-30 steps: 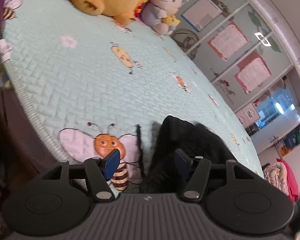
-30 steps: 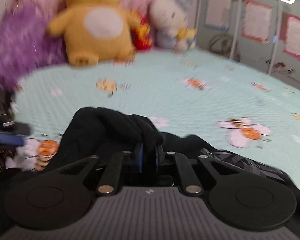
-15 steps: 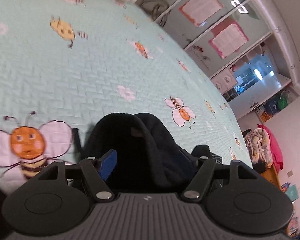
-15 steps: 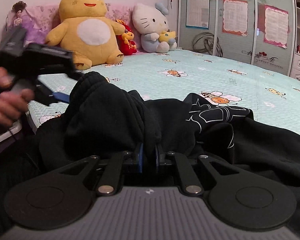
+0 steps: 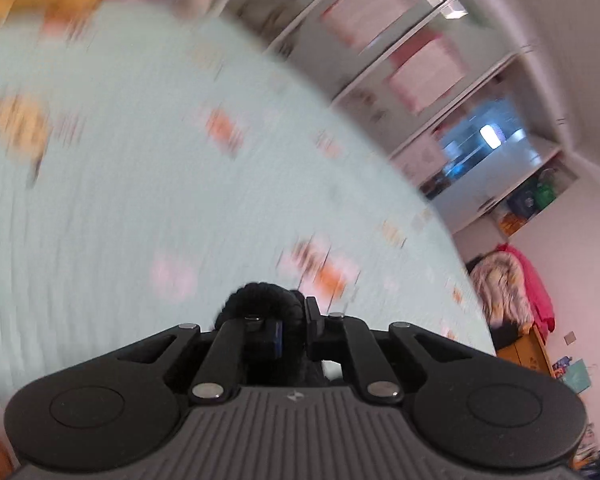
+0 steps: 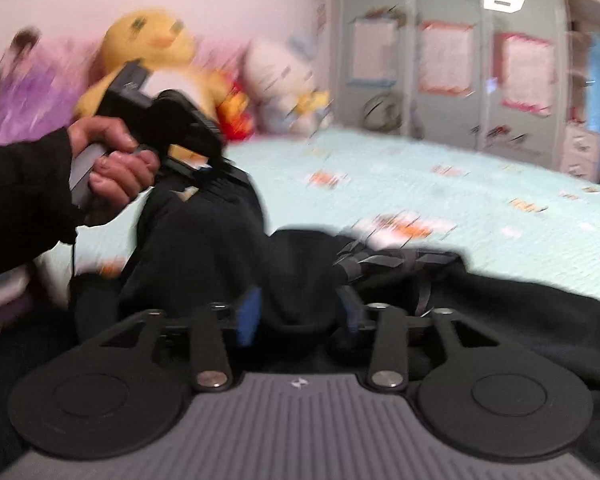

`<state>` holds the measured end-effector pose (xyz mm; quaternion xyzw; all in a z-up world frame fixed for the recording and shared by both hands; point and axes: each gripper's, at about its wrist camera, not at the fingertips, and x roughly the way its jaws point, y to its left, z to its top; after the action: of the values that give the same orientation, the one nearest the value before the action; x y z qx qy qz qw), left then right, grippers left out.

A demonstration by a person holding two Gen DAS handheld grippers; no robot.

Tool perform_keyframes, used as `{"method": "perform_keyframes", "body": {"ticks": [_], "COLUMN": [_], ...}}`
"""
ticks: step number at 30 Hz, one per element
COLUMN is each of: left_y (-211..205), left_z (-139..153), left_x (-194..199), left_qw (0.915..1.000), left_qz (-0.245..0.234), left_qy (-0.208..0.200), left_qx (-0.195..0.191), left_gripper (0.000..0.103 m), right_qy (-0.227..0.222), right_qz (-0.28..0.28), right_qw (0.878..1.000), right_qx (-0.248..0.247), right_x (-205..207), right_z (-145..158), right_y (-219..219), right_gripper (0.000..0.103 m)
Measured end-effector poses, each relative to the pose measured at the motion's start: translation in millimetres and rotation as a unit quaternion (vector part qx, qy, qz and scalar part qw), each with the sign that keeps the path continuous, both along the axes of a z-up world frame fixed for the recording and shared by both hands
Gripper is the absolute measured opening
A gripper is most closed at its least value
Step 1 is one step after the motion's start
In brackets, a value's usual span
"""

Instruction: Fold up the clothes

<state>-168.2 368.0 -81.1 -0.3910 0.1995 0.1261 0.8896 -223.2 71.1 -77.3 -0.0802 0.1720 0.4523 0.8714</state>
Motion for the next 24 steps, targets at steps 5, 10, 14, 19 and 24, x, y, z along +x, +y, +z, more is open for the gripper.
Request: {"method": "perform_keyframes", "body": {"ticks": [5, 10, 14, 19, 24], "left_y": [31.0, 59.4, 83.8, 75.3, 77.0], "left_z": [65.3, 110.0, 41.2, -68.7, -82.4], "left_x": [34.0, 77.8, 135.7, 107.2, 17.8], "left_qw": [0.9963, 0.9878, 0.9897, 0.9853, 0.9919], "left_qz": [0.016, 0.039, 0.063, 0.08, 0.12], "left_qy": [-0.054, -0.091, 0.064, 0.141, 0.042], "left_qx": [0.065, 0.12, 0.112, 0.054, -0.012], "left_gripper": [0.007, 0.013, 0.047, 0.049, 0.068], "right_qy": [0.031, 0.056, 0.077, 0.106, 0.113], "right_qz": [-0.068, -0.106, -0.129, -0.147, -0.137], "right_qw": [0.997, 0.992, 0.988, 0.983, 0.984], "right_qx": [0.025, 0.043, 0.037, 0.022, 0.005], "right_x": [34.3, 62.7, 83.6, 98.9, 95.6], "right_z": [3.0, 2.0, -8.4, -24.9, -32.2], "right_y": [-15.9, -27.0, -26.1, -21.8, -16.9], "right_gripper": [0.065, 0.065, 0.065, 0.065, 0.065]}}
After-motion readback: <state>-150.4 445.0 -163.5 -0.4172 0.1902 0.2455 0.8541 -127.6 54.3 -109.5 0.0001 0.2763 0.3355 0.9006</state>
